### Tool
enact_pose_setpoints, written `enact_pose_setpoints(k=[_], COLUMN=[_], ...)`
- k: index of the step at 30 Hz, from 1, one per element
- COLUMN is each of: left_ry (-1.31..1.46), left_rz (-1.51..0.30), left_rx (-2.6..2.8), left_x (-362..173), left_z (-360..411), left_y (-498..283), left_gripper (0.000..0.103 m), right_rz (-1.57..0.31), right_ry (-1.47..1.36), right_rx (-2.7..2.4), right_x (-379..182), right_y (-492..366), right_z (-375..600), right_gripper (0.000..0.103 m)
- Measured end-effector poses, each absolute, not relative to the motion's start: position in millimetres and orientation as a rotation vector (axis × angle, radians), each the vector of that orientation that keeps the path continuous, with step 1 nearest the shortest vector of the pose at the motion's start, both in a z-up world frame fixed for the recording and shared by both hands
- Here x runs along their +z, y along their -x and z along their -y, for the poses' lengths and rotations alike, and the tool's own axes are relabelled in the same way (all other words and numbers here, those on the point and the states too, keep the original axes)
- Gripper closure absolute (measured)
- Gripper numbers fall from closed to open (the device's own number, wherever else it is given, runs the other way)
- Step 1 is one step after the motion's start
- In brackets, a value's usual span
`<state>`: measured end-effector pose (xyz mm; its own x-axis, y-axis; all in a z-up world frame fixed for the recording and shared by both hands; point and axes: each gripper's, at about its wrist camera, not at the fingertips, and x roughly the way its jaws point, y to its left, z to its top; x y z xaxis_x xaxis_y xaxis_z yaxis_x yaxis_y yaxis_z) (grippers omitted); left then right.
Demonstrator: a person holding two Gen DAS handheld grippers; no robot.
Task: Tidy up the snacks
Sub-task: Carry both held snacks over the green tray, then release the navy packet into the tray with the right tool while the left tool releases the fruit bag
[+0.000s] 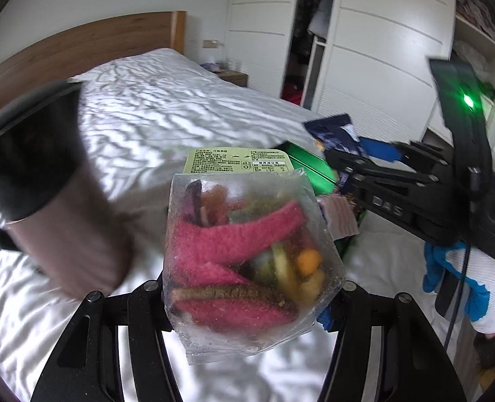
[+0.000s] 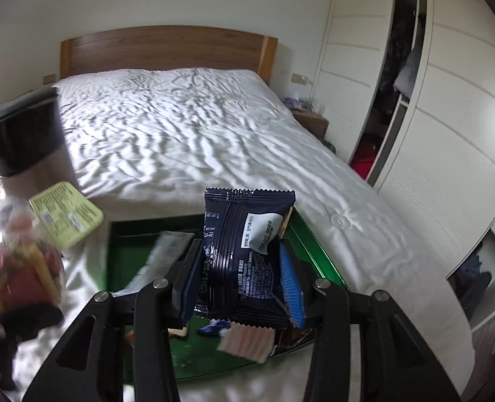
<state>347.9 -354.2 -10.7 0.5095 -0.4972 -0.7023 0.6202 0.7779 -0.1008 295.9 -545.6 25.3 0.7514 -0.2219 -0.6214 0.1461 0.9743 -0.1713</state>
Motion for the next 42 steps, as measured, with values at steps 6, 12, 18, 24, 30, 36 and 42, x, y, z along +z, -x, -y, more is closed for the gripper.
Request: enact_pose_setpoints(k=[6, 12, 18, 24, 30, 36, 42], left_ry=[-0.219, -0.239, -0.268, -0.298, -0.316, -0.333, -0.337], left_rz=[-0.838, -0.881, -0.893, -0.88, -0.89, -0.899, -0.893], left_rx=[-0.684, -0.676, -0.66, -0.637, -0.624, -0.62, -0.617], left_x=[-40, -66, -80, -86, -92, -94, -95], left_z=[402, 422, 430, 439, 444, 449, 449], left_y=[-350, -350, -348, -348, -343, -344, -345], left_gripper=[0.049, 0.049, 0.049, 0.049, 0.047, 0.046, 0.046], right_rz=[-0.745, -0.785, -0.823, -0.847, -0.853, -0.853, -0.852], right_ry=[0.081, 0.057, 0.046, 0.031, 0.028, 0.022, 0.016], right_rx=[-0.226, -0.228, -0.227, -0.232, -0.235, -0.238, -0.241], right_x=[-9, -35, -55, -69, -73, -73, -73], right_y=[-318, -327, -334, -340, -342, -342, -342], right_z=[575, 589, 596, 599, 602, 603, 604], right_gripper=[0.103, 0.103, 0.103, 0.103, 0.099, 0.094, 0.071])
